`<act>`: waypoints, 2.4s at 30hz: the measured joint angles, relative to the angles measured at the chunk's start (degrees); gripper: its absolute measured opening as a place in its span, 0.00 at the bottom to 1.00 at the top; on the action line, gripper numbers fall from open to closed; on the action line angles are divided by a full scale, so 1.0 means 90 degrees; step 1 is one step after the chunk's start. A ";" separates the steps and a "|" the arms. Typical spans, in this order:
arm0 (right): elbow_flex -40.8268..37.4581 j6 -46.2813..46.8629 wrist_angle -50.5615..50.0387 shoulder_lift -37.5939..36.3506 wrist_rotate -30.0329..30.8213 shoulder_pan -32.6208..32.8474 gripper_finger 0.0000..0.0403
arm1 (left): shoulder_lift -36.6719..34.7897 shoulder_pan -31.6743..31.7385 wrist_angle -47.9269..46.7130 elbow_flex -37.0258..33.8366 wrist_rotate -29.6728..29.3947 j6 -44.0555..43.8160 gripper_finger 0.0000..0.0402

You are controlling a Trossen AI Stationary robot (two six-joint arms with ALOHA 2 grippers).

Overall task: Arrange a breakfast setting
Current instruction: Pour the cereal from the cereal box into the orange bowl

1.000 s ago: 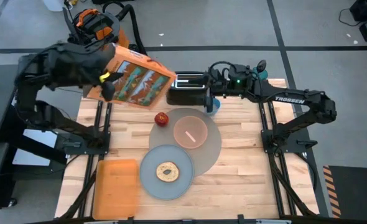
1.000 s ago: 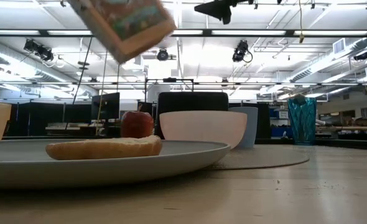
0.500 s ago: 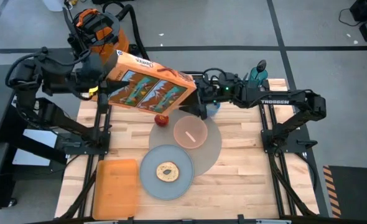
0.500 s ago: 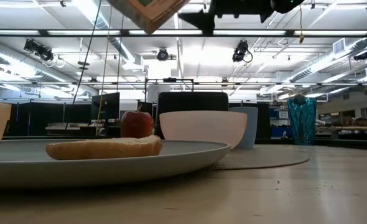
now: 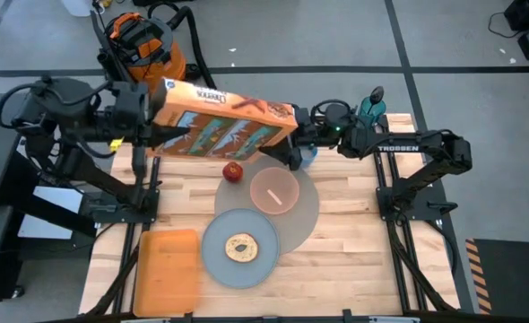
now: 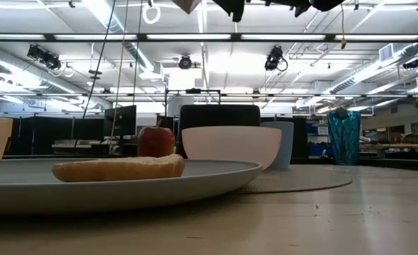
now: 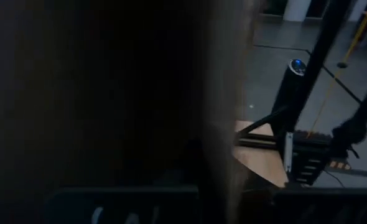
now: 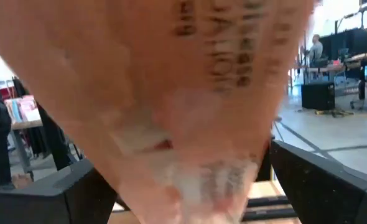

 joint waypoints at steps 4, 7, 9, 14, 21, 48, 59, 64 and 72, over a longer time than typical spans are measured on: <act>0.0000 0.0017 0.0177 -0.0023 0.0001 0.0002 0.99 | -0.0022 -0.0161 0.0031 0.0000 -0.0026 -0.0007 0.01; 0.0000 0.0161 0.0491 -0.0059 -0.0003 0.0056 0.99 | 0.0007 -0.0170 0.0088 -0.0006 -0.0072 -0.0048 0.01; 0.0000 0.0281 0.0867 -0.0066 -0.0005 0.0110 0.99 | 0.0018 -0.0162 0.0094 -0.0049 -0.0109 -0.0056 0.01; -0.0001 0.0377 0.1196 -0.0066 -0.0009 0.0198 0.99 | 0.0232 -0.0163 0.0019 -0.0097 -0.0163 -0.0050 0.01; 0.0000 0.0829 0.1286 -0.0068 -0.0160 0.0191 0.94 | 0.0455 -0.0131 0.0288 -0.0080 -0.0389 0.0194 0.02; 0.0000 0.0857 0.1652 -0.0061 -0.0385 0.0157 0.53 | 0.0517 -0.0080 0.0503 -0.0088 -0.0470 0.0173 0.05; 0.0000 0.0684 0.1464 -0.0145 -0.0551 0.0087 0.53 | 0.0075 -0.0140 0.0380 -0.0108 -0.0376 0.0183 0.43; 0.0000 0.0688 0.1023 -0.0329 -0.0758 -0.0020 0.53 | -0.0242 -0.0401 0.0125 -0.0097 -0.0302 0.0177 0.52; 0.0000 0.0512 0.0242 -0.0792 -0.0703 -0.0019 0.53 | -0.0539 -0.0903 0.0105 -0.0091 -0.0303 -0.0114 0.53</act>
